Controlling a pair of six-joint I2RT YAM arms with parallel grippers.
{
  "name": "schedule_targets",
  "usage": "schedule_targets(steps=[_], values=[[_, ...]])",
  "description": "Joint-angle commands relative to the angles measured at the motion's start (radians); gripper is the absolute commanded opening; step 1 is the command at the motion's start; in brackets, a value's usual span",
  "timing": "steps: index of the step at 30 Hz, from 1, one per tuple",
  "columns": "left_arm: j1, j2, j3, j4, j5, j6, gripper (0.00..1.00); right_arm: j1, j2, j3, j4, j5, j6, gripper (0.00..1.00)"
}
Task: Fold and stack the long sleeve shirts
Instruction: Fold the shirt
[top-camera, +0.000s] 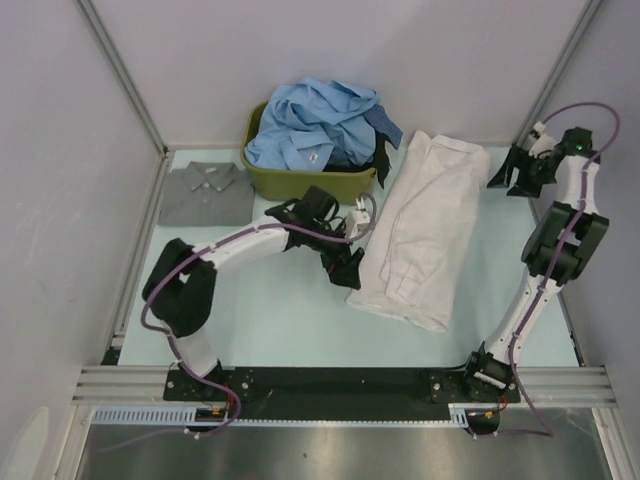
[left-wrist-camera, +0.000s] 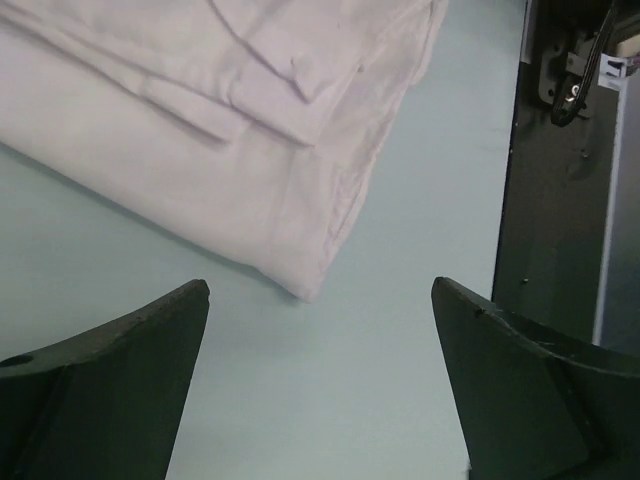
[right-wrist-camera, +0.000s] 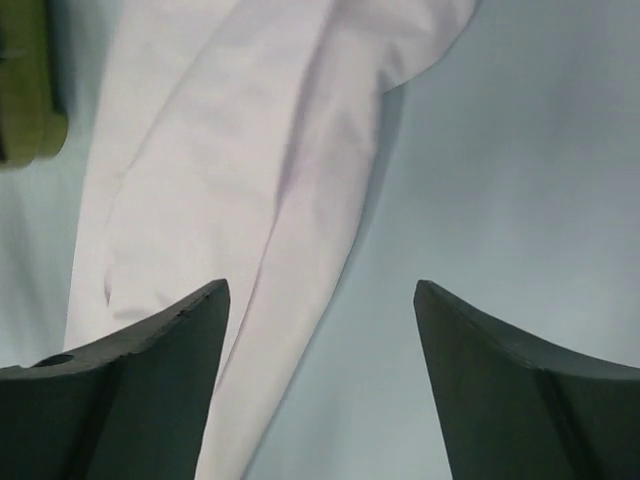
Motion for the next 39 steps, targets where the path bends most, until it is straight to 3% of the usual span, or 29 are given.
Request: schedule_targets(steps=[1, 2, 4, 6, 8, 10, 11, 12, 14, 16, 21, 26, 34, 39], values=[[0.022, -0.203, 0.026, -0.023, -0.046, 0.288, 0.99, 0.024, -0.453, -0.249, 0.043, -0.05, -0.214, 0.93], [0.023, -0.248, 0.015, -0.011, -0.049, 0.317, 1.0, 0.03, -0.517, -0.311, 0.125, -0.088, -0.217, 0.99], [0.024, -0.275, -0.019, 0.04, -0.034, 0.388, 0.99, 0.064, -0.666, -0.523, 0.251, -0.105, -0.203, 1.0], [0.021, -0.281, -0.043, 0.092, -0.009, 0.44, 1.0, 0.096, -0.744, -0.626, 0.367, -0.154, -0.227, 1.0], [0.016, -0.245, -0.049, 0.121, -0.016, 0.422, 0.99, 0.117, -0.815, -0.695, 0.242, -0.274, -0.402, 1.0], [0.018, -0.192, 0.035, -0.015, 0.011, 0.518, 1.0, 0.22, -0.85, -0.715, 0.072, -0.246, -0.726, 0.96], [0.018, -0.168, 0.053, -0.107, 0.051, 0.568, 0.99, 0.261, -0.864, -0.773, -0.104, -0.178, -0.843, 0.94], [0.013, -0.145, 0.034, -0.1, 0.046, 0.599, 0.99, 0.294, -0.881, -0.817, -0.146, -0.151, -0.99, 0.91], [0.01, -0.154, -0.032, 0.004, 0.027, 0.604, 0.99, 0.337, -0.953, -0.972, -0.193, -0.14, -1.084, 0.86], [-0.011, -0.178, -0.127, 0.07, -0.004, 0.653, 0.99, 0.425, -0.995, -1.06, -0.21, -0.085, -1.166, 0.75], [-0.065, -0.155, -0.187, 0.15, -0.056, 0.714, 0.99, 0.628, -1.107, -1.264, -0.132, 0.07, -1.114, 0.72], [-0.12, -0.149, -0.264, 0.234, -0.092, 0.816, 0.99, 0.771, -1.137, -1.358, -0.089, 0.208, -1.093, 0.71], [-0.204, -0.114, -0.322, 0.342, -0.165, 0.9, 0.97, 0.829, -1.156, -1.459, -0.003, 0.366, -1.054, 0.73], [-0.25, -0.089, -0.375, 0.4, -0.242, 0.957, 0.89, 0.845, -1.156, -1.516, 0.069, 0.424, -1.021, 0.65]])
